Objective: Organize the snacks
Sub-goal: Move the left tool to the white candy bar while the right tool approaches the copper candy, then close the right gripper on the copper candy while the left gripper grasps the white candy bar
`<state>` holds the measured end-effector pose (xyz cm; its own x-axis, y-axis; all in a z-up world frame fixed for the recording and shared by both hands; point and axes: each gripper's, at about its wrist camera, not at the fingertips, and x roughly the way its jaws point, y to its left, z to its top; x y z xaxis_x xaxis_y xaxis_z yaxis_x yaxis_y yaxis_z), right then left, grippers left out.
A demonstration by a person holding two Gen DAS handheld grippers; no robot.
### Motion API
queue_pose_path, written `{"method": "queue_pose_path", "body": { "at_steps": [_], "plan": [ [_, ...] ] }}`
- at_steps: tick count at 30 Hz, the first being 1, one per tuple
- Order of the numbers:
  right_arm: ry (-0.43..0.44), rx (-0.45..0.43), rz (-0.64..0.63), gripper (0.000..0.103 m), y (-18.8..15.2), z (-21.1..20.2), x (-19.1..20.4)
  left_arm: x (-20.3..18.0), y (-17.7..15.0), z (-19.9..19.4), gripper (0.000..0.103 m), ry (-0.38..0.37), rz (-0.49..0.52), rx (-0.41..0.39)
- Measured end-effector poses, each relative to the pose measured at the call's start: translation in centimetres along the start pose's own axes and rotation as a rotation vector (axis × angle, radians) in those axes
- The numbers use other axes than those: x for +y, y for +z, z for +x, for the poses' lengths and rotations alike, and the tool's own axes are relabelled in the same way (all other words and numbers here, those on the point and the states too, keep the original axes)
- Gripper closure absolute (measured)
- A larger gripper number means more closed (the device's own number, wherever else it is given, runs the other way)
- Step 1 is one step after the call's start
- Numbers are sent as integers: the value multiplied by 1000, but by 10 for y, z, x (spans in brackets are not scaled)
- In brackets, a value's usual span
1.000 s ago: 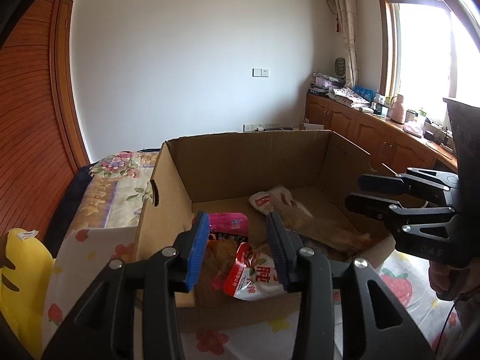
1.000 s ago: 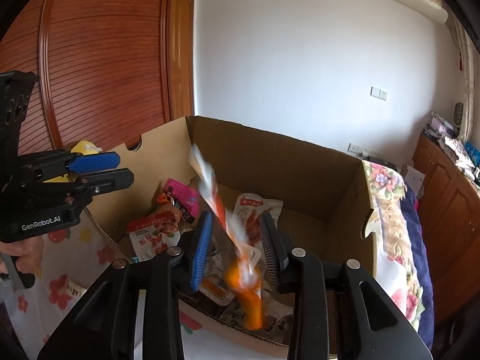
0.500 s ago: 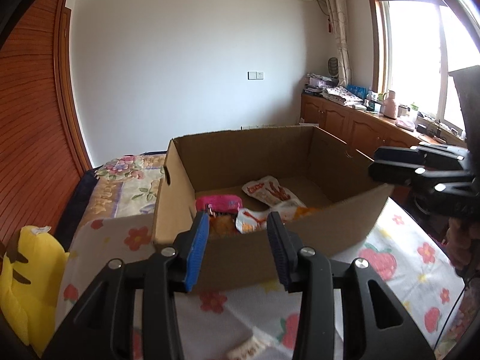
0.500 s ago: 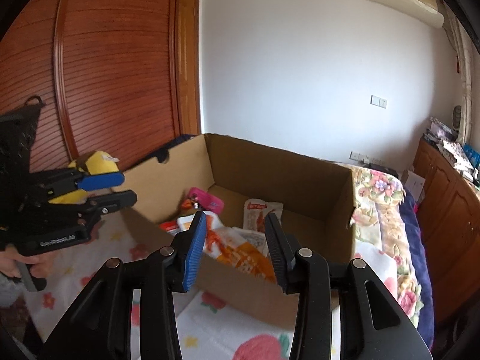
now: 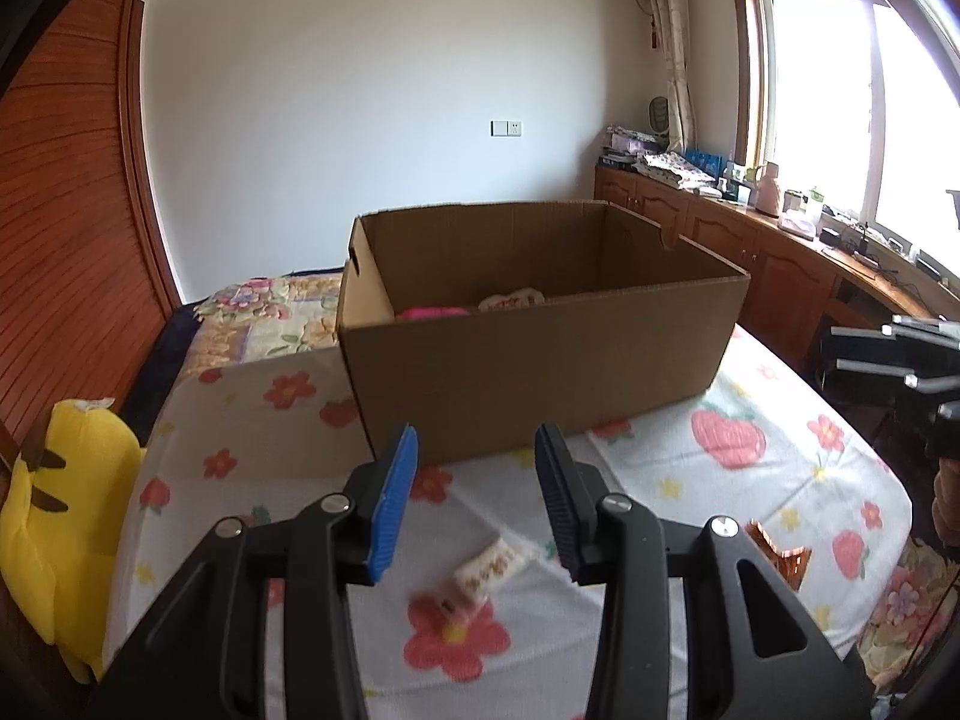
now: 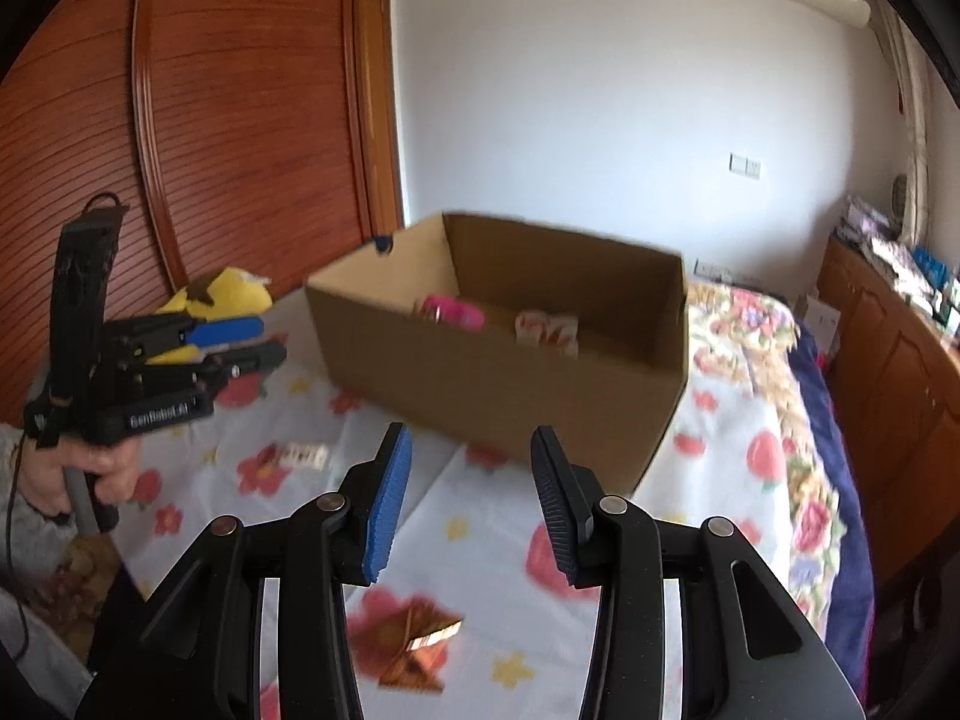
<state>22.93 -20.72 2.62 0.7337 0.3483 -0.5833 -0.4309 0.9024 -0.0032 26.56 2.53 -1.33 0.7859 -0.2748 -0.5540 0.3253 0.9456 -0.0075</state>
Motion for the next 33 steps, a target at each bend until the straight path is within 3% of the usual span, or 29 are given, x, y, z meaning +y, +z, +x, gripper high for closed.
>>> {"method": "queue_pose_path", "body": {
  "at_steps": [12, 33],
  "plan": [
    [19, 168, 86, 61, -69, 32, 13, -4, -36, 6, 62, -4, 13, 71],
    [17, 269, 93, 63, -98, 57, 18, -1, -60, 19, 57, -9, 24, 152]
  ]
}}
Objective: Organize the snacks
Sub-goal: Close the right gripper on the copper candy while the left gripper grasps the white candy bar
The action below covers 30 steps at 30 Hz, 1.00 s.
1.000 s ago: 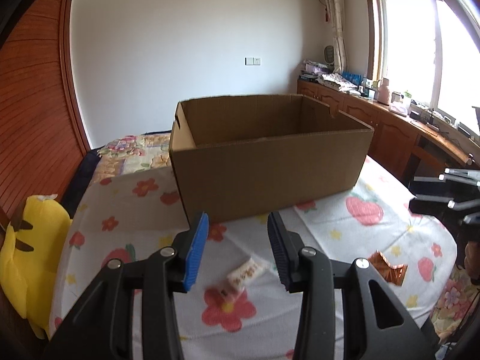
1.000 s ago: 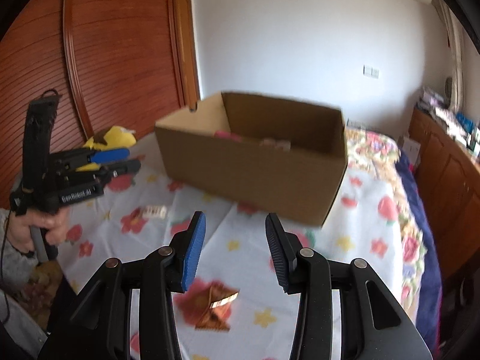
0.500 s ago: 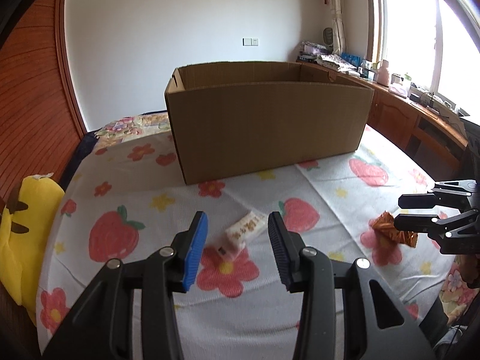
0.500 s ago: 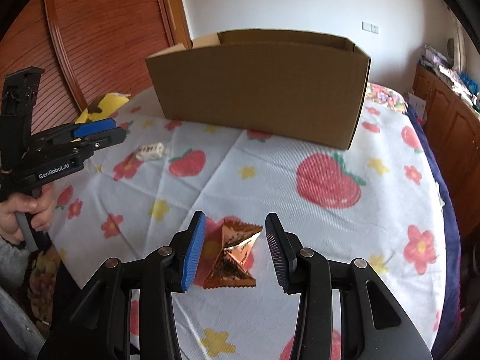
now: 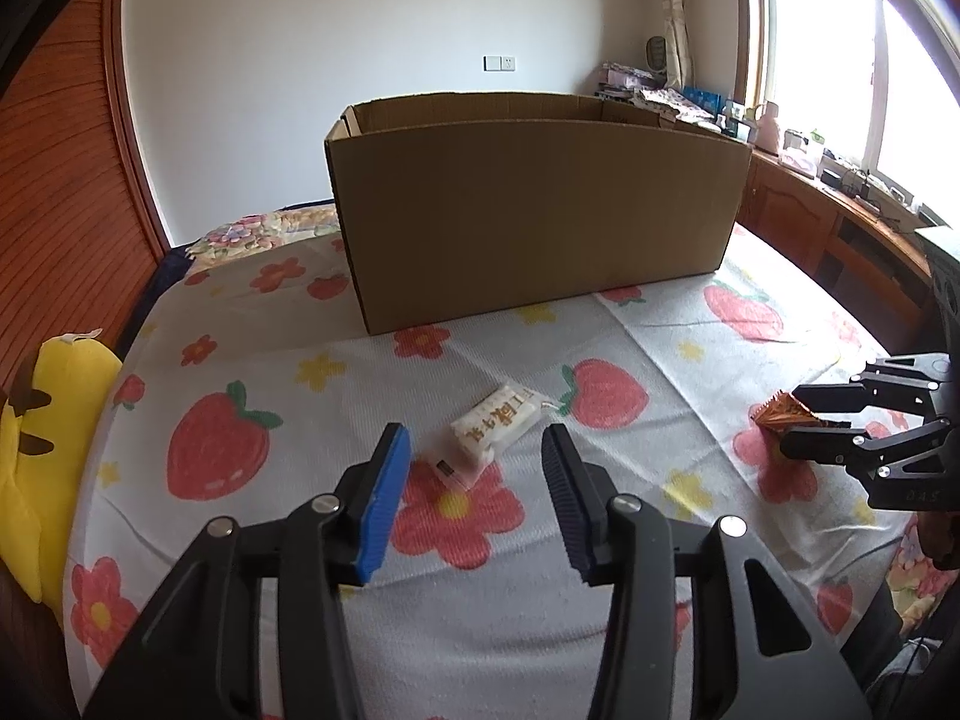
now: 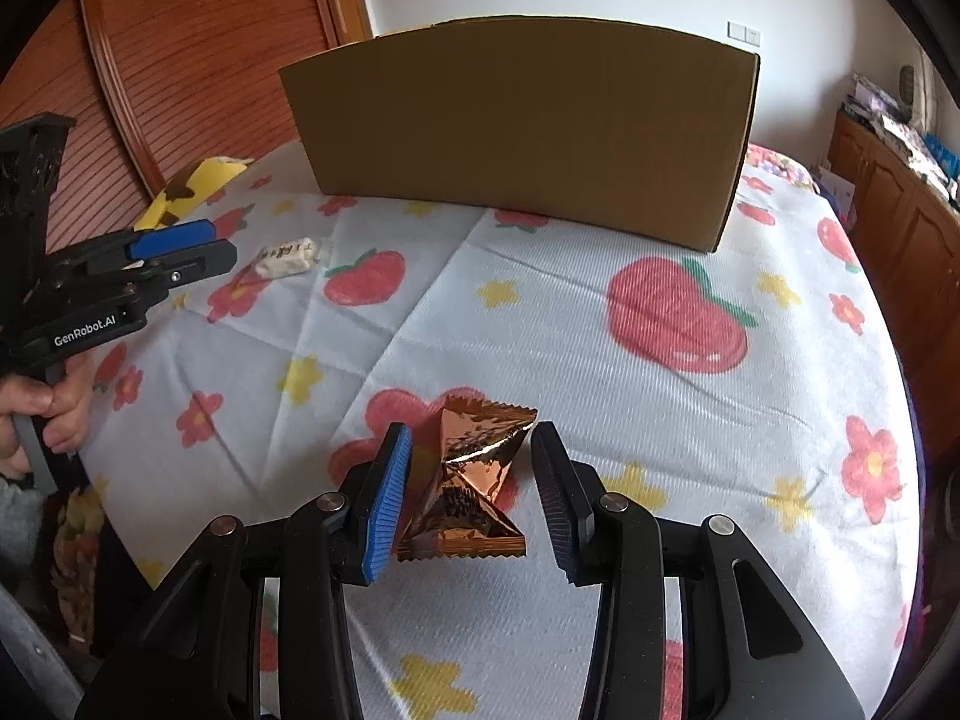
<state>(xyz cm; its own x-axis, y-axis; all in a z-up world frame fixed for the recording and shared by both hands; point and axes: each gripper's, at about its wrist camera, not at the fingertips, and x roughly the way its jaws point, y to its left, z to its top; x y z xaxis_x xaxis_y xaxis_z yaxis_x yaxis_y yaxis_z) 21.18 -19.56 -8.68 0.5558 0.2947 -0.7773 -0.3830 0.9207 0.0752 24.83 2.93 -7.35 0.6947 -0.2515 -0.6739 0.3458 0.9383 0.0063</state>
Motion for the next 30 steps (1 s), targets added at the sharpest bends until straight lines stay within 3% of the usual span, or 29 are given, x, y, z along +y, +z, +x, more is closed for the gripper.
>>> {"method": "queue_pose_path", "body": {
  "at_steps": [3, 9, 30],
  "plan": [
    [-29, 4, -28, 73, 0, 1, 3, -2, 1, 3, 56, 0, 19, 12],
    [-57, 0, -73, 81, -1, 1, 5, -2, 6, 10, 55, -17, 46, 38],
    [-31, -17, -60, 79, 7, 11, -1, -13, 23, 54, 53, -28, 169, 169]
  ]
}}
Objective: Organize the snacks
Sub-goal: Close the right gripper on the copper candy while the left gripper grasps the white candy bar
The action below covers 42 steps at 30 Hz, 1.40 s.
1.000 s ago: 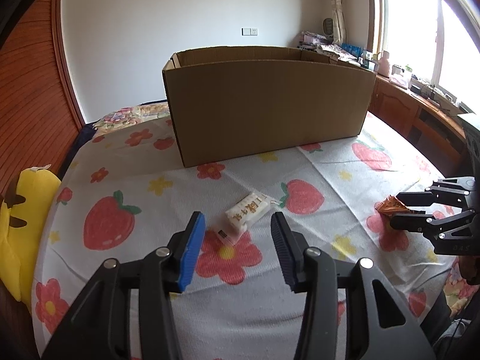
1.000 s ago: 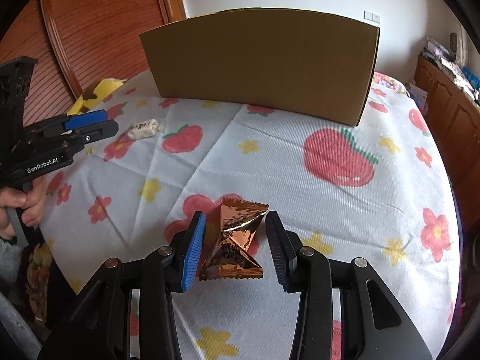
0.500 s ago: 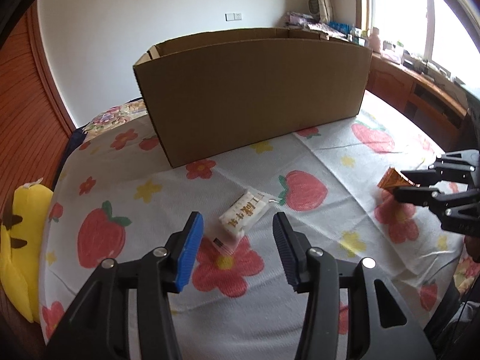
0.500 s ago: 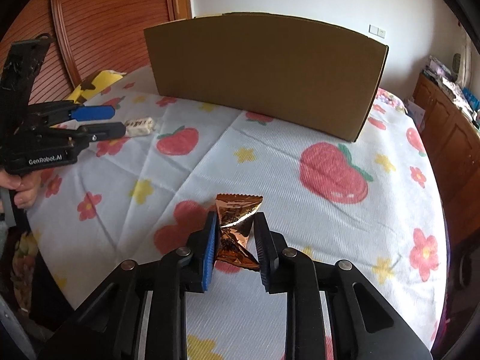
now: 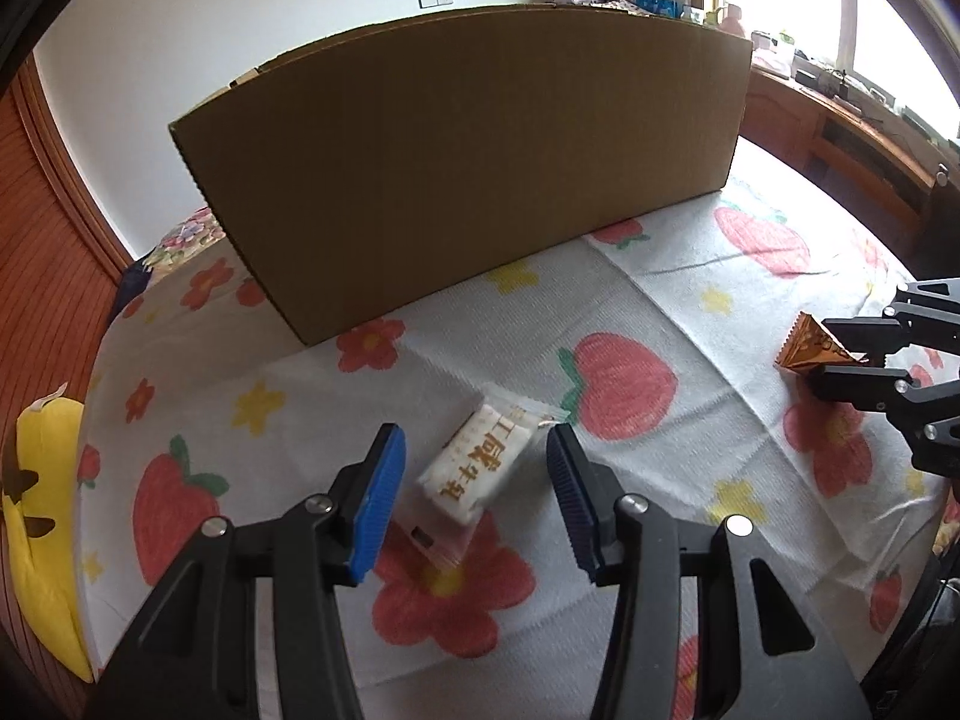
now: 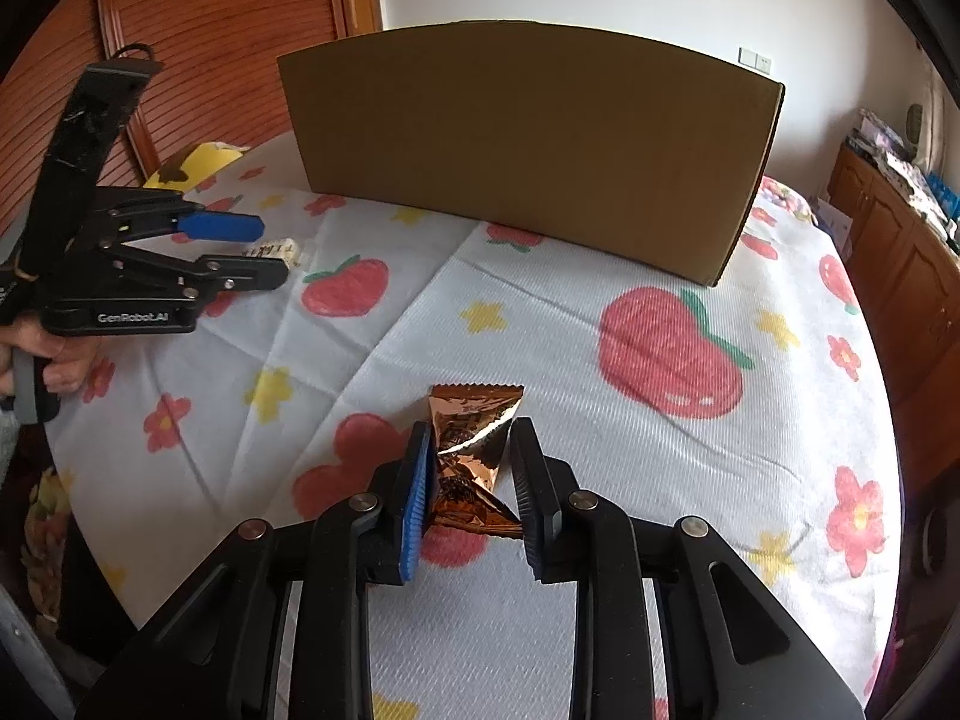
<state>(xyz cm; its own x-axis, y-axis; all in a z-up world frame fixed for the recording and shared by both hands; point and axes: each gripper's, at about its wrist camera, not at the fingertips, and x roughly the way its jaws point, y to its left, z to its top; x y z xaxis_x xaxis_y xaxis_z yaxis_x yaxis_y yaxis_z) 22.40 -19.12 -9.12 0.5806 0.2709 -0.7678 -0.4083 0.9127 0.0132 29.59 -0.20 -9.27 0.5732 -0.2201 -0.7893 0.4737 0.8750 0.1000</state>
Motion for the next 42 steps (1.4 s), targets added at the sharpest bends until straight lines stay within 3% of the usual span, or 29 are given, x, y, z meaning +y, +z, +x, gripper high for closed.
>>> {"method": "queue_pose_path", "body": {
  "at_steps": [12, 16, 30, 33, 35, 42],
  "plan": [
    [18, -3, 15, 78, -1, 0, -4, 4, 1, 5, 47, -7, -37, -2],
    [13, -3, 11, 78, -1, 0, -3, 5, 1, 5, 35, 30, -46, 9],
    [8, -3, 5, 78, -1, 1, -1, -10, 2, 1, 36, 24, 28, 15],
    [8, -3, 5, 78, -1, 1, -1, -11, 2, -2, 44, -13, 17, 13],
    [8, -3, 5, 78, -1, 1, -1, -9, 2, -2, 55, -30, 7, 17],
    [9, -3, 6, 78, -1, 1, -1, -12, -5, -8, 78, 6, 30, 6]
  ]
}}
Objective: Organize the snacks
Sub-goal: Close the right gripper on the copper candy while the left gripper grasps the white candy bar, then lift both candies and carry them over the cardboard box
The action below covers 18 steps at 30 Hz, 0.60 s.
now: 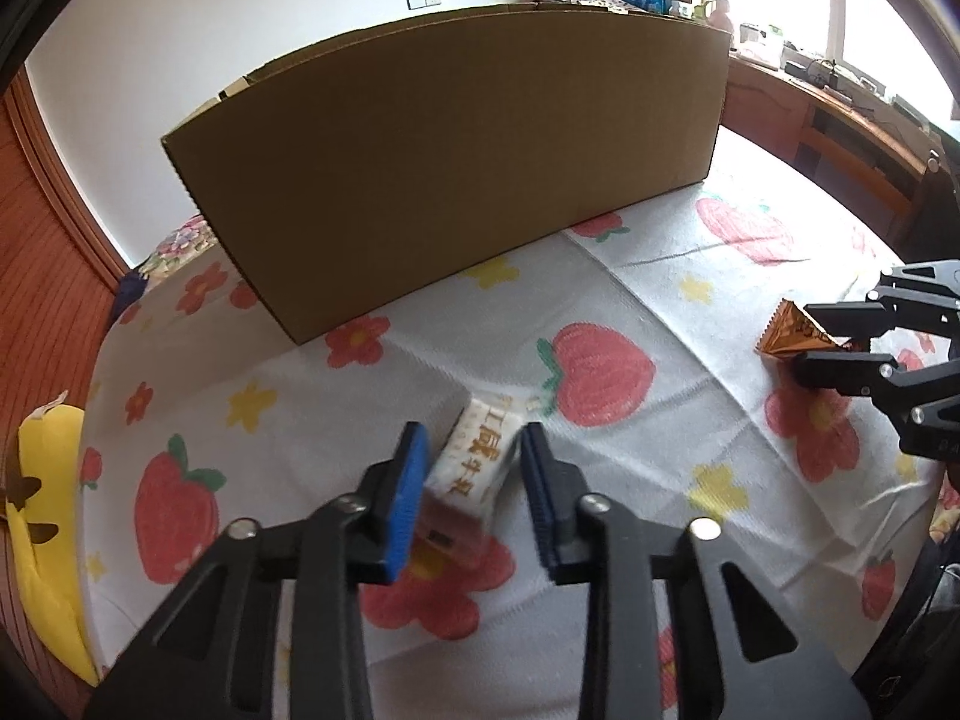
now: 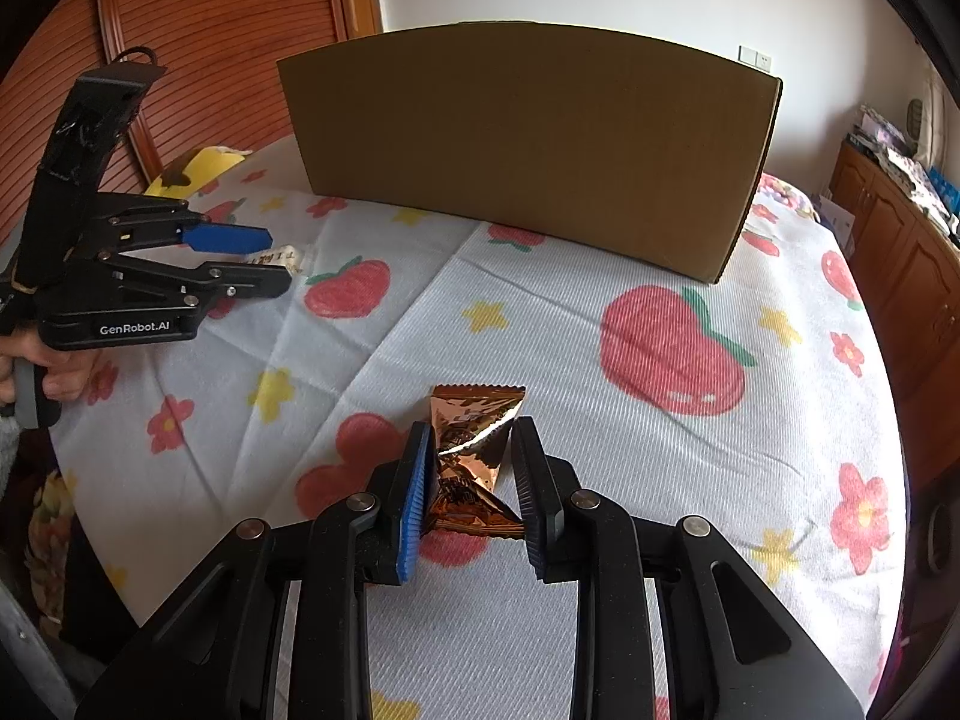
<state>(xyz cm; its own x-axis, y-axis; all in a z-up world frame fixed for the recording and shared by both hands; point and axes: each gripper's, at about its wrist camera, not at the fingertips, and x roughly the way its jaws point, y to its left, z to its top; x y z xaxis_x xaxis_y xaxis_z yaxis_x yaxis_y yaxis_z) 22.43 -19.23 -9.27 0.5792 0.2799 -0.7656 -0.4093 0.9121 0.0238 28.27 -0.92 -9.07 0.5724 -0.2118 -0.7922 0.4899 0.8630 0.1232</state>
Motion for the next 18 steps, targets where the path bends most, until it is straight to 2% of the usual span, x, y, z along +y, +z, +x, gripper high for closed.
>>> {"method": "queue_pose_path", "body": {
  "at_steps": [7, 18],
  "plan": [
    [-4, -1, -5, 78, 0, 0, 1, 0, -9, -10, 83, 10, -25, -21],
    [-7, -3, -8, 79, -1, 0, 2, 8, -7, -37, 83, 0, -108, -120]
  ]
}}
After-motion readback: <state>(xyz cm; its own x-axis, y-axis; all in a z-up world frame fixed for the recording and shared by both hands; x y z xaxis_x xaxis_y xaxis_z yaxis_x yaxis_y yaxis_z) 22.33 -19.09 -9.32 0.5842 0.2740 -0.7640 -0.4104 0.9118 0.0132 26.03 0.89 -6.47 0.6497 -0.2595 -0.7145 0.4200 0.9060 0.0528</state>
